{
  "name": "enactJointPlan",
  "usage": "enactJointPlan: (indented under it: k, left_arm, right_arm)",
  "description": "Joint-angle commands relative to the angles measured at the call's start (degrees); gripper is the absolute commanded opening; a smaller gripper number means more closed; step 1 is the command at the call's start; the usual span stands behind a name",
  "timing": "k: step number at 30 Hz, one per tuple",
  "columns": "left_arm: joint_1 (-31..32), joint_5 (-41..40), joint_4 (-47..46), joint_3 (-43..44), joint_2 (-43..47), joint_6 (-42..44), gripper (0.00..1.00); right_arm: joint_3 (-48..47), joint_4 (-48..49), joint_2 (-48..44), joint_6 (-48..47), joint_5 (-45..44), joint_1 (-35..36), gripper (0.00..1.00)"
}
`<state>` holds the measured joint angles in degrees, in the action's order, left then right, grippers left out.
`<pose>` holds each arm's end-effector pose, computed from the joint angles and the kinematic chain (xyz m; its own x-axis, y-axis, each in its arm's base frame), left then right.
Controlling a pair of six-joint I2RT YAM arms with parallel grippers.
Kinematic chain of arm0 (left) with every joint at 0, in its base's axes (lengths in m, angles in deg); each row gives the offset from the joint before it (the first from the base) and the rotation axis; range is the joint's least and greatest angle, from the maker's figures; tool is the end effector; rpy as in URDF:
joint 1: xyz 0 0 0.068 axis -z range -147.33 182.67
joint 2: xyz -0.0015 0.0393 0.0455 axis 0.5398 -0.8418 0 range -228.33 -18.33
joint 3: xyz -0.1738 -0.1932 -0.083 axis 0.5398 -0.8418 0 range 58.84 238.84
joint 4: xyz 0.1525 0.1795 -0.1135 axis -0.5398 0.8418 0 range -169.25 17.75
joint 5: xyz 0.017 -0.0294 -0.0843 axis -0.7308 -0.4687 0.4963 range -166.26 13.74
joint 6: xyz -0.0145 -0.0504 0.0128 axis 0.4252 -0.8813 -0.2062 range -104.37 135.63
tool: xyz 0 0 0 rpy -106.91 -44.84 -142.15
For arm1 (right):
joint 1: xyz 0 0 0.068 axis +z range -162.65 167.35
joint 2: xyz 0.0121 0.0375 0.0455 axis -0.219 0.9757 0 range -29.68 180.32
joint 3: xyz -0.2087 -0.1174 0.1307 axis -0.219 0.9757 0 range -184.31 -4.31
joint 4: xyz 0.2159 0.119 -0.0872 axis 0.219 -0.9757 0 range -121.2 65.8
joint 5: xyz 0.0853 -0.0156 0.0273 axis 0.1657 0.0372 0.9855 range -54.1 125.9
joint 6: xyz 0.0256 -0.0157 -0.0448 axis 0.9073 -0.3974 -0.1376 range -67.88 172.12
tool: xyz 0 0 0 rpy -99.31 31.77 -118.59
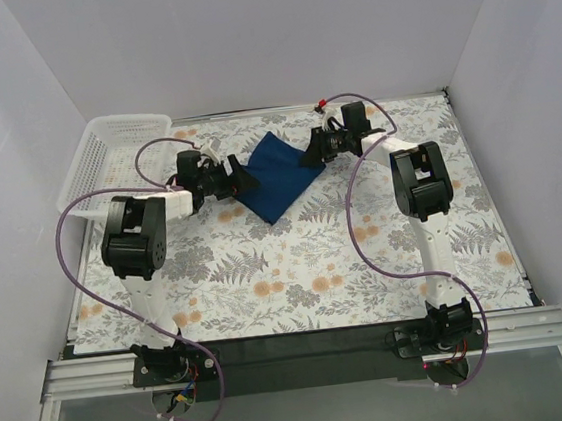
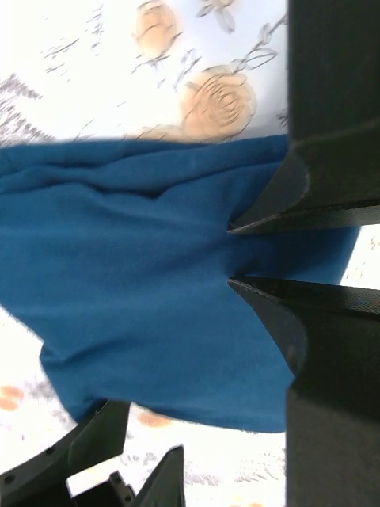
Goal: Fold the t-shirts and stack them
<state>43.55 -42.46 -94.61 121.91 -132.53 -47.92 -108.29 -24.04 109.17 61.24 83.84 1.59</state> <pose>0.4015 -0.0974 0.1406 -0.7930 -0.6052 -0.0703 -0.2466 0.4243 -0.8713 0.5117 0.1571 0.1406 -0.6647 -0.0592 -0.7447 -0.6593 0.5152 0.5476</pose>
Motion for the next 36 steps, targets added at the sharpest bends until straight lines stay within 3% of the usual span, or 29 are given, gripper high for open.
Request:
enactJointPlan:
  k: [1, 9, 12, 17, 22, 26, 29, 30, 33, 36]
  left_arm:
    - [0.02, -3.02, 1.37, 5.31, -1.73, -1.05, 0.73]
    - [-2.17, -9.28, 6.64, 7.24, -3.76, 0.44, 0.72]
    - [-2.17, -7.62, 7.44, 7.42, -2.8, 3.77, 0.73]
    - [-2.17, -1.64, 3.67, 3.47, 5.97, 8.96, 0.75]
    - [-1.91, 6.61, 1.91, -2.15, 15.21, 10.64, 0.76]
    - [0.28, 12.95, -1.78, -6.38, 19.0, 7.83, 0.75]
    - [4.85, 15.06, -2.75, -5.85, 16.82, 6.08, 0.74]
    - [7.29, 15.15, -3.27, -5.24, 15.07, 5.72, 0.73]
    - [10.47, 14.62, -5.9, -3.22, 11.99, 4.23, 0.72]
    - [11.19, 14.89, -9.76, -1.64, 7.15, 1.6, 0.71]
  right_arm:
    - [2.2, -0.08, -1.56, 1.68, -4.42, -0.96, 0.3]
    - [16.67, -0.08, -8.32, 0.98, -10.5, -3.34, 0.33]
    - [26.32, 1.4, -13.5, 0.19, -10.24, -3.61, 0.35]
    - [38.93, 6.69, -27.82, -1.56, -8.22, -4.13, 0.45]
    - [40.79, 7.22, -38.28, -6.92, -5.24, -4.92, 0.56]
    - [35.19, 7.22, -36.38, -10.88, -0.32, -5.71, 0.56]
    - [27.03, 7.22, -28.04, -7.3, 7.58, -6.59, 0.49]
    - [24.3, 7.22, -25.49, -3.63, 10.47, -6.77, 0.35]
    - [16.31, 7.31, -17.14, 1.85, 16.99, -6.68, 0.17]
    - [12.5, 7.13, -13.17, 4.58, 16.83, -6.07, 0.15]
